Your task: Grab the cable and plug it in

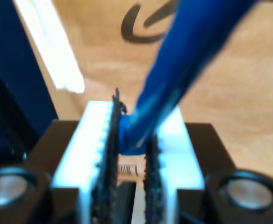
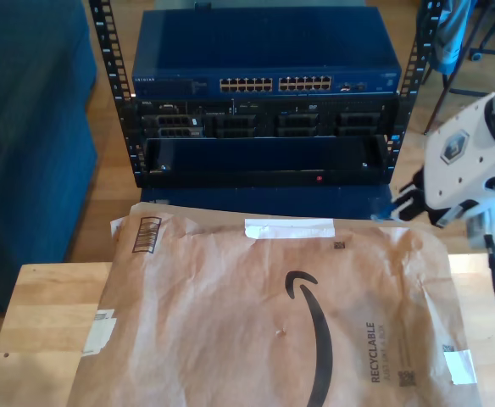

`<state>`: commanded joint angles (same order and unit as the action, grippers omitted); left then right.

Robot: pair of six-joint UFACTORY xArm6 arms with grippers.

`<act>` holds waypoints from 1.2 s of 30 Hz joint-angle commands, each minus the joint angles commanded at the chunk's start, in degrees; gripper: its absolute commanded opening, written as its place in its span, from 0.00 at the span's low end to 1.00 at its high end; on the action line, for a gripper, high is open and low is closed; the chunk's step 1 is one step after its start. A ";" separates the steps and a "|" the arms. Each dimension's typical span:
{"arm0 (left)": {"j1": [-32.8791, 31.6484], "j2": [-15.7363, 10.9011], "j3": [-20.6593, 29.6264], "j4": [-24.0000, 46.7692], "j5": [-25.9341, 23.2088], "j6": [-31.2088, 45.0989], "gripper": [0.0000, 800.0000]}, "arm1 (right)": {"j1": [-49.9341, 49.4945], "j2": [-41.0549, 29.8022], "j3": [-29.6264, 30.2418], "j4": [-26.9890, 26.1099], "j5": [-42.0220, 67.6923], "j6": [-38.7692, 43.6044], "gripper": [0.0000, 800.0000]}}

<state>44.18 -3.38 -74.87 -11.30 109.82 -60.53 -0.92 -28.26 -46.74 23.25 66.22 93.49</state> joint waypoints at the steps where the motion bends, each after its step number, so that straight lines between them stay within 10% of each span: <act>1: 0.97 0.00 1.41 2.46 -0.97 2.02 1.00 | 0.00 0.70 -0.35 -0.79 0.00 0.00 0.00; 24: 37.01 -19.08 40.18 14.51 -17.67 45.98 1.00 | -0.09 3.60 -1.76 -4.22 0.09 0.00 0.00; 36: 45.45 -23.74 53.63 14.77 -25.23 48.26 1.00 | -0.18 3.96 -0.35 -4.75 -0.09 0.00 0.00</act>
<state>89.63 -27.12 -21.24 3.47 84.59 -12.26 -1.10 -24.31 -47.09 18.51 66.13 93.49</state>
